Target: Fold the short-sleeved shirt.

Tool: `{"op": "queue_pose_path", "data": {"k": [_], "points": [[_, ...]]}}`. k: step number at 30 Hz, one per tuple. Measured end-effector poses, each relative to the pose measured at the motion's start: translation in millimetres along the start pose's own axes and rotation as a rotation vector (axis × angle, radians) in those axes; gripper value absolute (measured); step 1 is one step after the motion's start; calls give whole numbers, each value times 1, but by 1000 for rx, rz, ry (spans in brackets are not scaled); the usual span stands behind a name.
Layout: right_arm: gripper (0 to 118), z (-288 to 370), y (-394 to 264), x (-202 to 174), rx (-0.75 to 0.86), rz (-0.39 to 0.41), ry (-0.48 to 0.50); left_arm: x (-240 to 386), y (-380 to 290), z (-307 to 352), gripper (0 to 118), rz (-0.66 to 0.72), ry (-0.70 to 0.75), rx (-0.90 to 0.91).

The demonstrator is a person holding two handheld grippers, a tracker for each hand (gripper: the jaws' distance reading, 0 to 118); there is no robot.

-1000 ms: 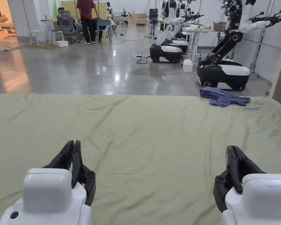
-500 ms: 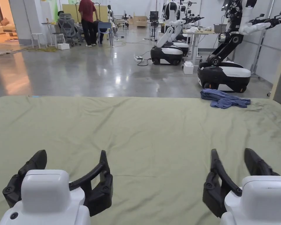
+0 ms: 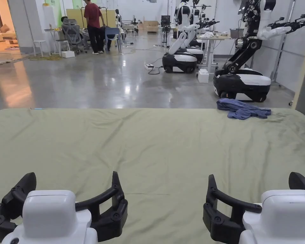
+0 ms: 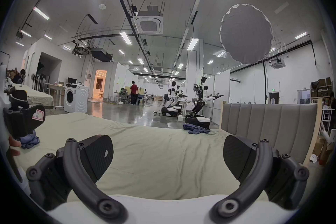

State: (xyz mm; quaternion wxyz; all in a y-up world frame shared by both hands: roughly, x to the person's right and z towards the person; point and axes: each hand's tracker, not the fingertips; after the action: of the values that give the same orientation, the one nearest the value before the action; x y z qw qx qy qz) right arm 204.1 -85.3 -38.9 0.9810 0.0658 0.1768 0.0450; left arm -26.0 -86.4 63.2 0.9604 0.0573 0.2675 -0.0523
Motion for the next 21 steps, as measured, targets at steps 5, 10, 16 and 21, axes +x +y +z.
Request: {"op": "queue_pose_path", "data": {"k": [5,10,16,21], "points": [[118,2,0,-1,13,11,3,-2,1,0,118,30,-5,-8],[118,4,2,-1,17,0,4,-3,2,2,118,15,2,-5],[118,4,3,-1,12,-1,2,-3,4,4,118,7,8,-4],[118,5,4,-1,14,3,2,-4,4,3,118,17,8,-10]]}}
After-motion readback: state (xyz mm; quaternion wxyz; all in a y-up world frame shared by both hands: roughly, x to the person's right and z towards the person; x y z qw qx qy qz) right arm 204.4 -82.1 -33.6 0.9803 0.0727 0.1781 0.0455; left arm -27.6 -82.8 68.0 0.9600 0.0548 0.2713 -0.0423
